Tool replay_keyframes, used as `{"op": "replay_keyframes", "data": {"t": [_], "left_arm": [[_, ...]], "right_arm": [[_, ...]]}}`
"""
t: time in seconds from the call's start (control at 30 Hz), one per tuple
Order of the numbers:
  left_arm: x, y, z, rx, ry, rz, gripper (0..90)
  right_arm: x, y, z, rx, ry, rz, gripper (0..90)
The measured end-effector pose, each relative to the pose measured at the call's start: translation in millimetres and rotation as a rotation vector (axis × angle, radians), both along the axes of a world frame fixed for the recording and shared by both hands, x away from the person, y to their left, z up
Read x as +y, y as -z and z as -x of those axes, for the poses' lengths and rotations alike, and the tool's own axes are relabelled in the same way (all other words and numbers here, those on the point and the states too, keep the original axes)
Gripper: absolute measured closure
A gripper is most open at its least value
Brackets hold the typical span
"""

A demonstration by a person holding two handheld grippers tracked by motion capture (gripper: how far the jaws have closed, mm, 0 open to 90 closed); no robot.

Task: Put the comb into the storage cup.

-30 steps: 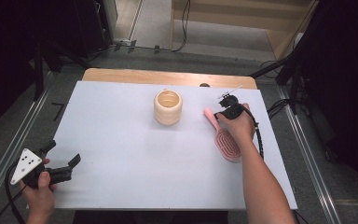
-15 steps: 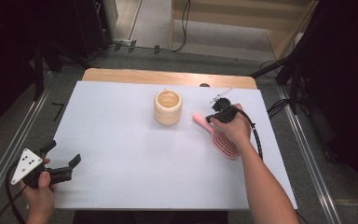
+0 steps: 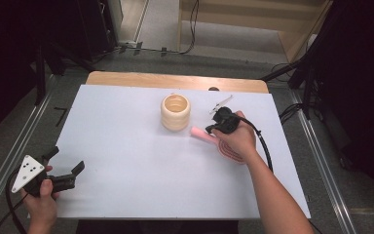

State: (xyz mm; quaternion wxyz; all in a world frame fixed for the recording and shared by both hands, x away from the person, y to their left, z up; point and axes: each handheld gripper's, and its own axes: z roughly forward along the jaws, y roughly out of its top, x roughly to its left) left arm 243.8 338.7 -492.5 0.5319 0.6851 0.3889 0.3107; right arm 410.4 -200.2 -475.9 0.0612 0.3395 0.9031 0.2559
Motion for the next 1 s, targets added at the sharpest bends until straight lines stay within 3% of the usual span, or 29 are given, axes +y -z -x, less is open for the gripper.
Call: {"op": "replay_keyframes", "data": {"t": [0.33, 0.53, 0.73, 1.0], "left_arm": [[-0.2, 0.0, -0.2, 0.003, 0.001, -0.001, 0.0], [-1.3, 0.2, -0.3, 0.004, 0.004, -0.007, 0.0], [-1.0, 0.3, -0.6, 0.004, 0.006, -0.002, 0.0], [-1.0, 0.2, -0.6, 0.005, 0.008, -0.006, 0.0]], "right_arm": [[5.5, -5.2, 13.4, -0.008, -0.043, -0.023, 88.6], [9.8, -2.3, 9.0, -0.009, 0.012, 0.0, 88.6], [10.5, 1.6, 4.4, 0.006, 0.029, 0.0, 88.6], [13.8, 7.8, 10.1, 0.037, -0.03, 0.029, 88.6]]}}
